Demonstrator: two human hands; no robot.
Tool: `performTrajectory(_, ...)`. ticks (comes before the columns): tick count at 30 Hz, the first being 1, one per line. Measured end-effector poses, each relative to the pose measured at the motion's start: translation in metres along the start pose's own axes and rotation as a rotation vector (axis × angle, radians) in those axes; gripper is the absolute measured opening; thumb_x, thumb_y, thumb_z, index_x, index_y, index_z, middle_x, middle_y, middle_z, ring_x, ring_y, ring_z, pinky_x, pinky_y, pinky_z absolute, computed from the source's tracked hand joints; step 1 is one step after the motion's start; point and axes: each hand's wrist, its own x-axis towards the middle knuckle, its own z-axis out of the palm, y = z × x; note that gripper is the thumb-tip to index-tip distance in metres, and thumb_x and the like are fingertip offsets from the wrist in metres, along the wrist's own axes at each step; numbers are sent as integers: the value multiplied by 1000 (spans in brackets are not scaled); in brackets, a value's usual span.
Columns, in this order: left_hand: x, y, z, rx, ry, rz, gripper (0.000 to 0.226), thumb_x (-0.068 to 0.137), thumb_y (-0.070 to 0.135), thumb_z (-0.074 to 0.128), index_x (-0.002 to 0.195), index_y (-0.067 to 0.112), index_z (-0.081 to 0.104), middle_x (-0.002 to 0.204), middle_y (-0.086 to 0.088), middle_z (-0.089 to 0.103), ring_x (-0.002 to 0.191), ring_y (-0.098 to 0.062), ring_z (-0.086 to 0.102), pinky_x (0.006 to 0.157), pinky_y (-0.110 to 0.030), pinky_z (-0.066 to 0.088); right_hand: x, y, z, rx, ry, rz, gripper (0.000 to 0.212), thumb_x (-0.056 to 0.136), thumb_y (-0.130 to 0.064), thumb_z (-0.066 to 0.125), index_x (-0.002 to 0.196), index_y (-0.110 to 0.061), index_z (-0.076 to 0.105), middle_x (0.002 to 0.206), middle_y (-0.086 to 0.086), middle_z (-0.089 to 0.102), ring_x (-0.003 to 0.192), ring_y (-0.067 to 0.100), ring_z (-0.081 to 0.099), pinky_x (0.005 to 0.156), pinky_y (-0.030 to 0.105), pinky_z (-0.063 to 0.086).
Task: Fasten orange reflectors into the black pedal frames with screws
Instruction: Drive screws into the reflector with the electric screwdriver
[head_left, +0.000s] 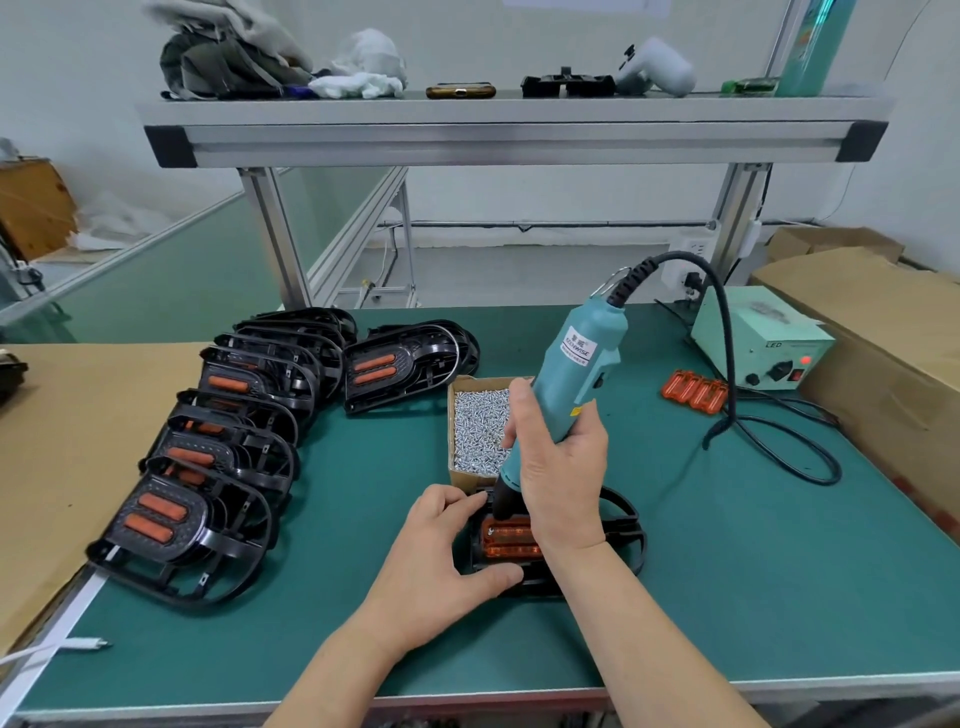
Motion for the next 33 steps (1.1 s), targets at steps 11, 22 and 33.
performTrajectory(11, 0, -1, -1, 10, -1, -1, 94, 63, 70, 69, 142, 22, 50, 115, 26, 38, 119, 3, 43, 96, -4, 30, 2, -1, 5, -38, -70, -21, 18, 91, -26, 74, 84, -18, 59, 67, 12, 58, 60, 21, 53, 59, 27, 49)
performTrajectory(22, -1, -2, -1, 19, 9, 0, 90, 63, 69, 69, 139, 23, 54, 114, 29, 37, 118, 5, 42, 94, -2, 30, 3, -1, 6, -68, -152, -59, 10, 84, -43, 70, 81, -40, 61, 68, -2, 59, 62, 19, 55, 62, 34, 51)
performTrajectory(33, -1, 0, 0, 14, 3, 8, 79, 65, 66, 72, 132, 27, 58, 112, 23, 41, 115, -1, 46, 93, -6, 33, -1, 0, 8, -78, -100, -90, 11, 82, -39, 71, 79, -38, 60, 63, -8, 58, 56, 13, 54, 57, 27, 50)
